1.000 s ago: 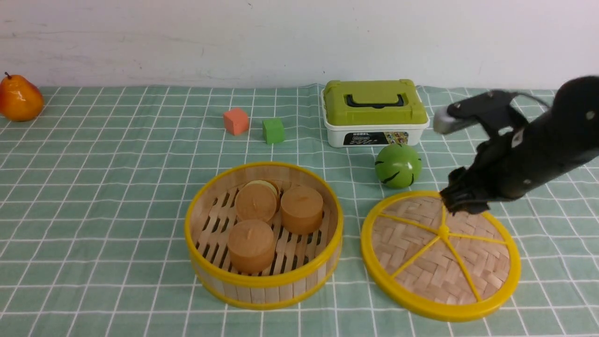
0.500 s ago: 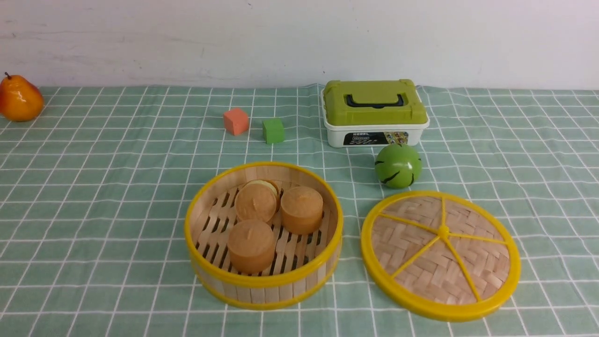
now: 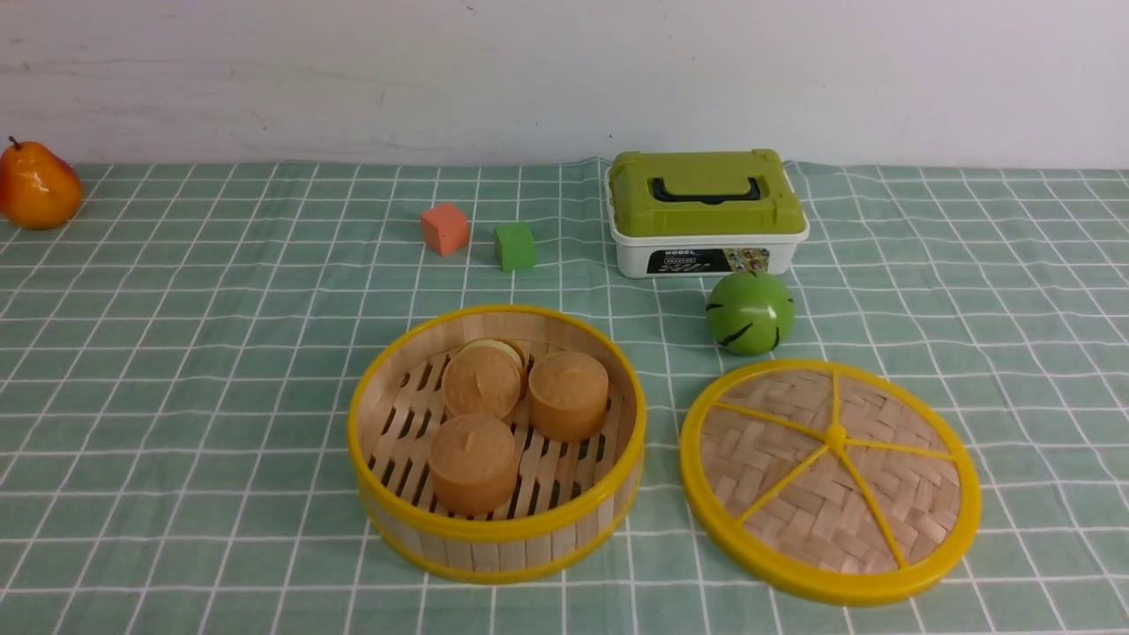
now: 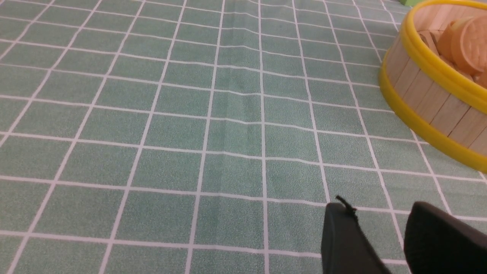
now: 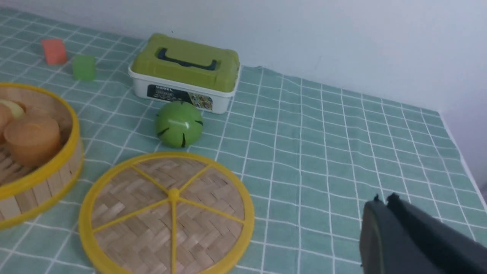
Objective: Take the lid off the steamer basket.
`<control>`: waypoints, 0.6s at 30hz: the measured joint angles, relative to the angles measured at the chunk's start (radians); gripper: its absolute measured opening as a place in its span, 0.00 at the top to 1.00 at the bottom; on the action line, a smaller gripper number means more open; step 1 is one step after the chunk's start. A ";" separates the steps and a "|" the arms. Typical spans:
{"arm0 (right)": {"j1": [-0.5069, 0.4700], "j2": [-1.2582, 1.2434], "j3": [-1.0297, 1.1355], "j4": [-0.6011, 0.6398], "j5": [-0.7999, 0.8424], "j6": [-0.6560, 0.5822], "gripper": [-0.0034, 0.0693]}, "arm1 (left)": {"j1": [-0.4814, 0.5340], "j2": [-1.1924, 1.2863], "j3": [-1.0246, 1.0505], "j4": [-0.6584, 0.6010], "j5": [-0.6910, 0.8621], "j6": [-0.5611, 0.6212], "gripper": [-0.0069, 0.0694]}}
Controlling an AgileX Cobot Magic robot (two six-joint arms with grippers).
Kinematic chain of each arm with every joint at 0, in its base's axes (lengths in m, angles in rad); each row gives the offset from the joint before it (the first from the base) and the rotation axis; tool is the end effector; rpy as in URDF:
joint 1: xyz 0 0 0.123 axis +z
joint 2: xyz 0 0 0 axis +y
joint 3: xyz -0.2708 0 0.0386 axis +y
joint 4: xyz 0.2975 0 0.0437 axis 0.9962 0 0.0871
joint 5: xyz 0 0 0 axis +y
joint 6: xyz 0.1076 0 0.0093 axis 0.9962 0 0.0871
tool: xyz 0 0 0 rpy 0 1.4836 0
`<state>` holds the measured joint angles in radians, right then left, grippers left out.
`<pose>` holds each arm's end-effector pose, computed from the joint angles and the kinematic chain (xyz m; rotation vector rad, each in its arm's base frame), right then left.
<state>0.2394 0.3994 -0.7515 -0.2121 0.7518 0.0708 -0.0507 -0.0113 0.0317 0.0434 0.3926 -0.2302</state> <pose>0.1317 0.0161 0.3757 -0.2036 1.8578 -0.0286 0.1293 -0.0048 0.1615 -0.1435 1.8935 -0.1481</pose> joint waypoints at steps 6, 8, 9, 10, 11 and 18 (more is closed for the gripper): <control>0.000 0.000 0.000 -0.001 0.022 0.000 0.97 | 0.000 0.000 0.000 0.000 0.000 0.000 0.60; 0.000 0.000 0.000 -0.001 0.022 0.000 0.97 | 0.000 0.000 0.000 0.000 0.000 0.000 0.60; 0.000 0.000 0.000 -0.001 0.022 0.000 0.96 | 0.000 0.000 0.000 0.000 0.000 0.000 0.60; 0.000 0.000 0.000 -0.001 0.022 0.000 0.96 | 0.000 0.000 0.000 0.000 0.000 0.000 0.60; 0.000 0.000 0.001 -0.001 0.022 0.000 0.96 | 0.000 0.000 0.000 0.000 0.000 0.000 0.60; 0.000 -0.068 0.161 0.174 -0.106 0.000 0.95 | 0.000 0.000 0.000 0.000 0.000 0.000 0.60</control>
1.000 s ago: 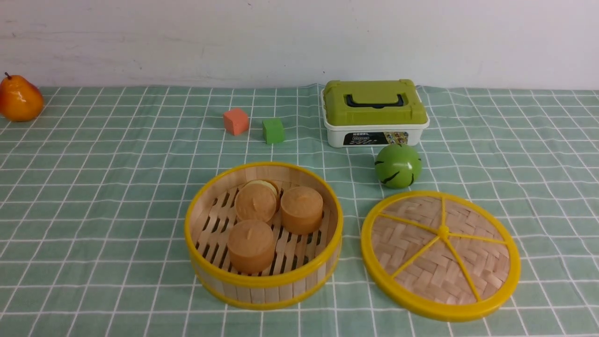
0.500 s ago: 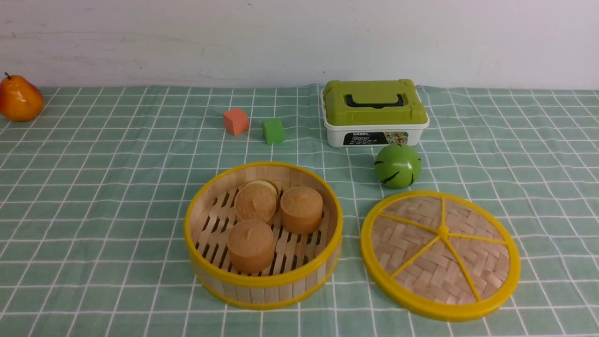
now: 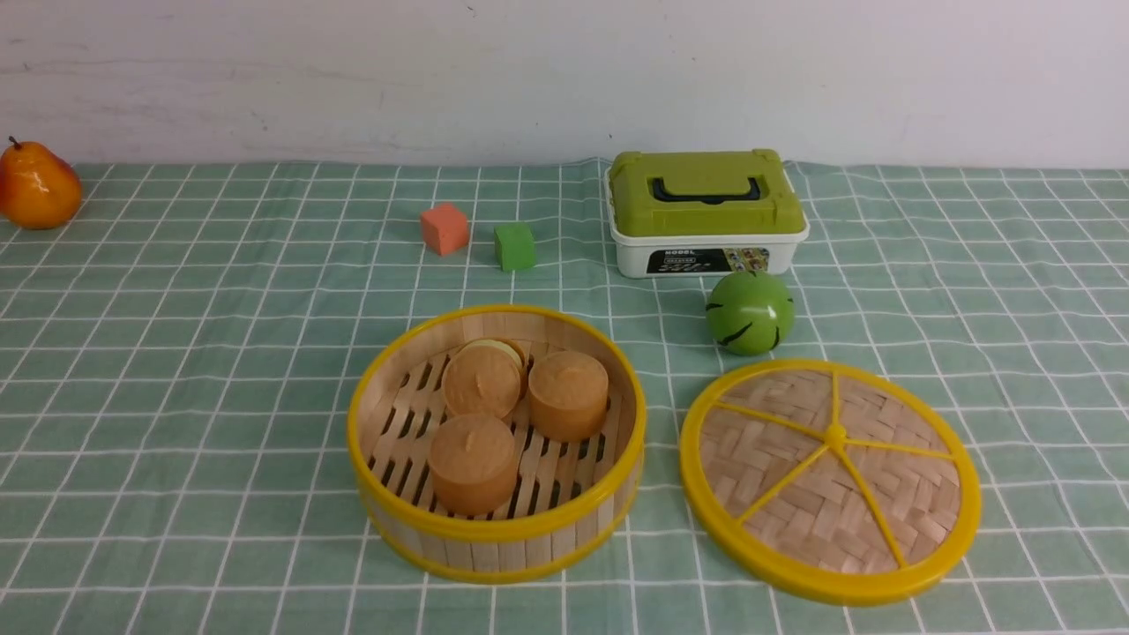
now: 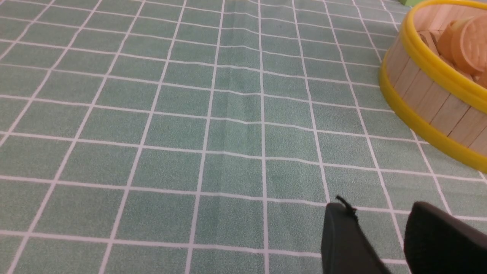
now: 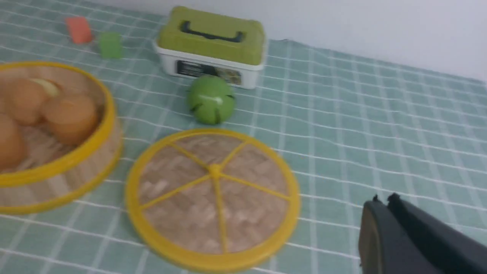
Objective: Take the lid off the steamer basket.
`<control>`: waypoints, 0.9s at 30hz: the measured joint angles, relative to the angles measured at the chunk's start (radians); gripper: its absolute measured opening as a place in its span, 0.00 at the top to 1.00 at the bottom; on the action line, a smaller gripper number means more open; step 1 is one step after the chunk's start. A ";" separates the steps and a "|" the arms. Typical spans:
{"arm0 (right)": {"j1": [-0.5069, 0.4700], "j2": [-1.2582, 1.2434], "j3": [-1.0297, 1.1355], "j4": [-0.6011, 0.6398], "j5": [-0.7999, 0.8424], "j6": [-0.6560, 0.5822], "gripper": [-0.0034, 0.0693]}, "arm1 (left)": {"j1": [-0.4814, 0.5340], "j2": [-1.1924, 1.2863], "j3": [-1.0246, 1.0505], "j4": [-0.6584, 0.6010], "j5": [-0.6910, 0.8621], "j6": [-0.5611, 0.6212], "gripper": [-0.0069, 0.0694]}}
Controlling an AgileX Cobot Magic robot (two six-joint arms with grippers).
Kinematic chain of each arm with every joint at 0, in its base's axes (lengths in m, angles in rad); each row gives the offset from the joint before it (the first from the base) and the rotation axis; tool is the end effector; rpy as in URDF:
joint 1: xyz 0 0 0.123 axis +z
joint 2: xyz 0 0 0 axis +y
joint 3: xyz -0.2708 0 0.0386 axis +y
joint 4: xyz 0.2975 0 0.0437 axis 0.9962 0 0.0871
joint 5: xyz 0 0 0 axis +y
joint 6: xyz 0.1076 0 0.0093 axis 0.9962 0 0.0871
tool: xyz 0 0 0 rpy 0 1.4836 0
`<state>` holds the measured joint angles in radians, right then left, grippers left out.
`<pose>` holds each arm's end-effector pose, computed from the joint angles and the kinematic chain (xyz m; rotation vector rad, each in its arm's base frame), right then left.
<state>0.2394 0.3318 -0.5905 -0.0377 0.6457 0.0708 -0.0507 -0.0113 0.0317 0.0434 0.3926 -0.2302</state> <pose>0.1328 0.0299 0.3341 -0.1703 1.8660 0.1719 0.1293 -0.0048 0.1615 -0.1435 1.8935 -0.1481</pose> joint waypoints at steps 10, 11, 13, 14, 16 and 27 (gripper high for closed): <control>-0.067 -0.249 0.497 0.061 -0.579 0.000 0.95 | 0.000 0.000 0.000 0.000 0.000 0.000 0.60; -0.102 -0.280 0.556 0.061 -0.622 0.000 0.95 | 0.000 0.000 0.000 0.000 0.000 0.000 0.60; -0.148 -0.316 0.603 0.061 -0.630 0.010 0.95 | 0.000 0.000 0.000 0.000 0.000 0.000 0.60; -0.182 -0.334 0.614 0.061 -0.608 0.023 0.95 | 0.000 0.000 0.000 0.000 0.000 0.000 0.60; -0.214 -0.341 0.616 0.057 -0.556 0.043 0.96 | 0.000 0.000 0.000 0.000 0.000 0.000 0.60; -0.250 -0.342 0.617 0.005 -0.309 0.109 0.99 | 0.000 0.000 0.000 0.000 0.000 0.000 0.60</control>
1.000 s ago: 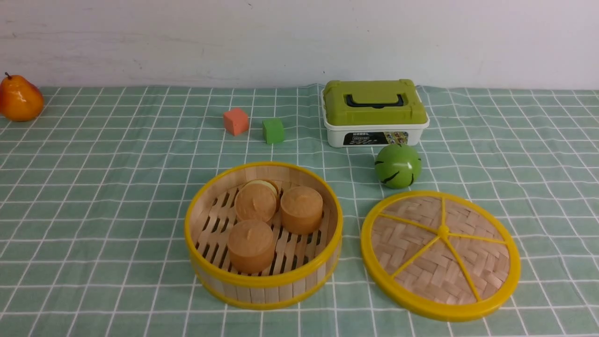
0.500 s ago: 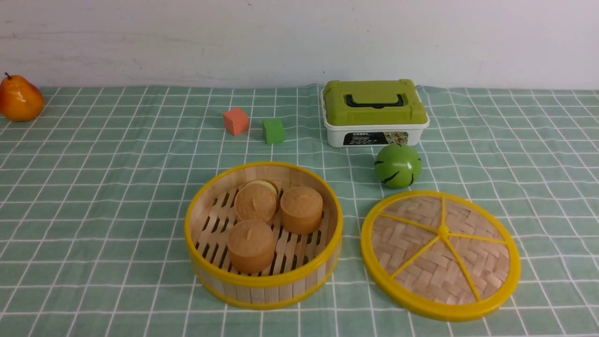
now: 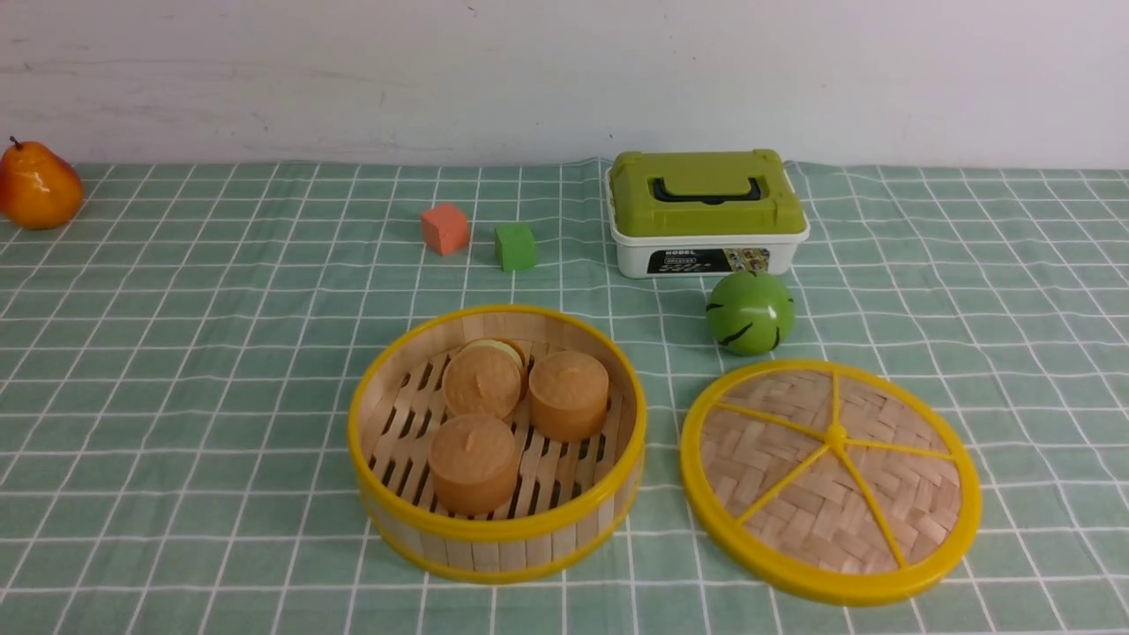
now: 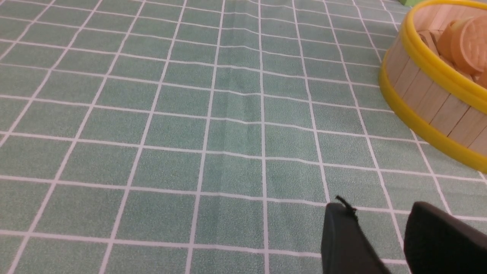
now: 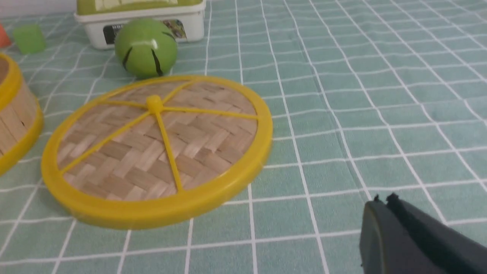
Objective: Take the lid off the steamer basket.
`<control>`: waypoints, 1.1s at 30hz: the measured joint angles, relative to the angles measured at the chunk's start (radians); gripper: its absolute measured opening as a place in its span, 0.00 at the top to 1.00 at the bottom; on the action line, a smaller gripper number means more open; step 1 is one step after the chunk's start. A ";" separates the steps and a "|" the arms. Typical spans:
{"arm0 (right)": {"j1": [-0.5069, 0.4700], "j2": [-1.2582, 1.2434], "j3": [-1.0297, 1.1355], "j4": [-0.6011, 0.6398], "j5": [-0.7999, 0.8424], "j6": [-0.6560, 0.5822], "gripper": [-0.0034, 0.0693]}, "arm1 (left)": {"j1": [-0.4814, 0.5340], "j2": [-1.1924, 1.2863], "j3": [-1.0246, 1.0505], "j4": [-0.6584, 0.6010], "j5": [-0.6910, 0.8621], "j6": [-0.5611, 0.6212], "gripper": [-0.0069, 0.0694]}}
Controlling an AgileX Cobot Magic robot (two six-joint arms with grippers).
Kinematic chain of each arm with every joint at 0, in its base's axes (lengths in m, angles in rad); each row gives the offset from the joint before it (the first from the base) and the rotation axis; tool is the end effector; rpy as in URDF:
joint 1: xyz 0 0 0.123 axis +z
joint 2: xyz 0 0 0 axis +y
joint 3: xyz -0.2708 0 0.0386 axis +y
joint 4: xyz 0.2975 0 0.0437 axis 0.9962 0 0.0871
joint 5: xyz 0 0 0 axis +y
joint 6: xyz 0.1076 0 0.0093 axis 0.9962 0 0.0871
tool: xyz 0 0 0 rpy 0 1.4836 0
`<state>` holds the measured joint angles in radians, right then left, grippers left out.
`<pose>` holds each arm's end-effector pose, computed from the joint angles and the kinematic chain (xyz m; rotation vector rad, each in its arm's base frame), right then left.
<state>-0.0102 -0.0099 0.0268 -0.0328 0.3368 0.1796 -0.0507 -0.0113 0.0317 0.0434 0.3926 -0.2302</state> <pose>0.1312 -0.0025 0.1691 0.1534 1.8316 0.0872 0.1293 -0.0048 0.1615 -0.1435 1.8935 -0.1481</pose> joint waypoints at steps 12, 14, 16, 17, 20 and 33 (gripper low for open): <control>0.000 0.000 -0.008 0.000 0.047 0.000 0.98 | 0.000 0.000 0.000 0.000 0.000 0.000 0.60; 0.000 0.000 -0.009 0.000 0.050 0.000 0.98 | 0.000 0.000 0.000 0.000 0.000 0.000 0.60; 0.000 0.000 -0.009 0.000 0.050 0.000 0.98 | 0.000 0.000 0.000 0.000 0.000 0.000 0.60; 0.000 0.000 -0.009 0.000 0.050 0.000 0.98 | 0.000 0.000 0.000 0.000 0.000 0.000 0.60; 0.000 0.000 -0.009 0.000 0.050 0.000 0.97 | 0.000 0.000 0.000 0.000 0.000 0.000 0.60; 0.000 0.000 -0.009 0.000 0.050 0.000 0.95 | 0.000 0.000 0.000 0.000 0.000 0.000 0.60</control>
